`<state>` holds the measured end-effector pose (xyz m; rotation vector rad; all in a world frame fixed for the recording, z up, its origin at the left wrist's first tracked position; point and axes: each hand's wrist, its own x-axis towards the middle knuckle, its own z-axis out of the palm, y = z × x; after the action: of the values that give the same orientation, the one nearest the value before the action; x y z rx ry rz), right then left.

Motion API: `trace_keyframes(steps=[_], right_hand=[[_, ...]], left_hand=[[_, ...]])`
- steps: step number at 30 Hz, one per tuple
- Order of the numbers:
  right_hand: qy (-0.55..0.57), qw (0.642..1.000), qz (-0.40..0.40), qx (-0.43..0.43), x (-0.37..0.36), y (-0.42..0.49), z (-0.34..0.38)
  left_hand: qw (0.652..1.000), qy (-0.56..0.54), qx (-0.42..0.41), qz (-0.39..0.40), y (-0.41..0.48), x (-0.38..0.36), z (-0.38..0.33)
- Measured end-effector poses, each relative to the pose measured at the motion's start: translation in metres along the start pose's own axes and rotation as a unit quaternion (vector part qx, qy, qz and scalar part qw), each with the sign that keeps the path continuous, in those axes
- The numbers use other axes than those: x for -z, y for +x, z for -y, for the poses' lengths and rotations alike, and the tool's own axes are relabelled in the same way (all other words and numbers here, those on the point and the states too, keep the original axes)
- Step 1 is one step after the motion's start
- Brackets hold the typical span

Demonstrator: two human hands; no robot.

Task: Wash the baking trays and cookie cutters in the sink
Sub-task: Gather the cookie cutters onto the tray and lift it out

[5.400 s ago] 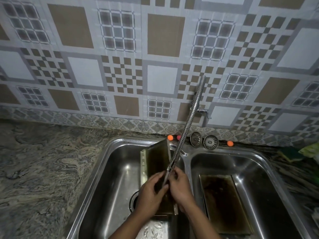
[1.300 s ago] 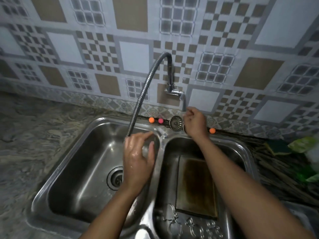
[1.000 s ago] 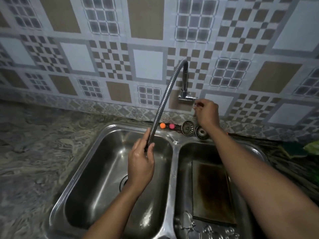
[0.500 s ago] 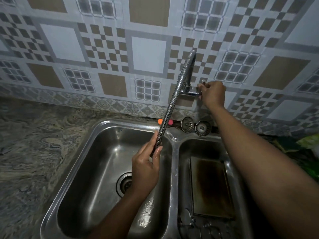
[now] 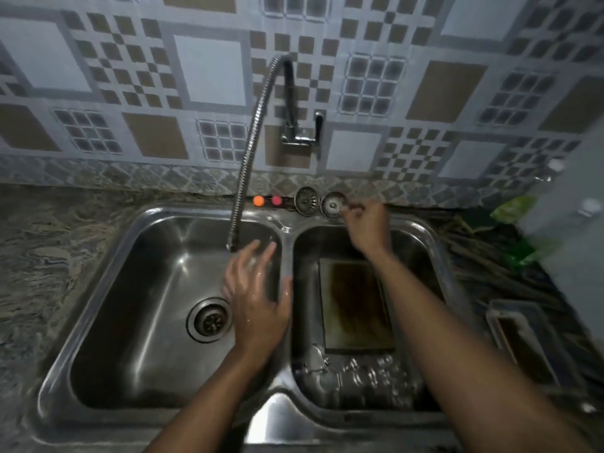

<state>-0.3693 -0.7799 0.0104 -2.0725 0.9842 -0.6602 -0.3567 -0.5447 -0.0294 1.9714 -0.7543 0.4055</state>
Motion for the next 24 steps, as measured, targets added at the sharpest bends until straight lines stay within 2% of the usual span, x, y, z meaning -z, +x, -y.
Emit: trace_keyframes(steps=[1, 3, 6, 9, 11, 14, 20, 24], right_hand=[[0.003, 1.000, 0.013, -0.017, 0.006, -0.017, -0.017], [-0.022, 0.997, 0.050, -0.049, 0.017, -0.050, -0.052], [-0.098, 0.980, 0.140, -0.105, 0.028, -0.096, -0.118], [-0.202, 0.938, 0.242, -0.144, 0.037, -0.132, -0.175], [-0.268, 0.900, 0.312, -0.147, 0.042, -0.148, -0.199], [-0.323, 0.855, 0.380, -0.144, 0.042, -0.162, -0.222], [-0.300, 0.838, 0.433, -0.144, 0.021, -0.175, -0.236], [-0.313, 0.834, 0.430, -0.146, 0.009, -0.171, -0.237]], left_hand=[[0.998, -0.004, -0.016, 0.055, -0.008, -0.009, -0.003], [0.978, -0.007, 0.005, 0.207, -0.023, -0.030, -0.010], [0.914, 0.076, 0.052, 0.394, -0.052, -0.065, -0.018], [0.841, 0.160, 0.100, 0.507, -0.085, -0.096, -0.018], [0.800, 0.202, 0.125, 0.550, -0.103, -0.113, -0.014], [0.769, 0.236, 0.145, 0.576, -0.124, -0.130, -0.006], [0.716, 0.262, 0.181, 0.622, -0.142, -0.150, 0.007], [0.681, 0.262, 0.184, 0.659, -0.164, -0.173, 0.041]])
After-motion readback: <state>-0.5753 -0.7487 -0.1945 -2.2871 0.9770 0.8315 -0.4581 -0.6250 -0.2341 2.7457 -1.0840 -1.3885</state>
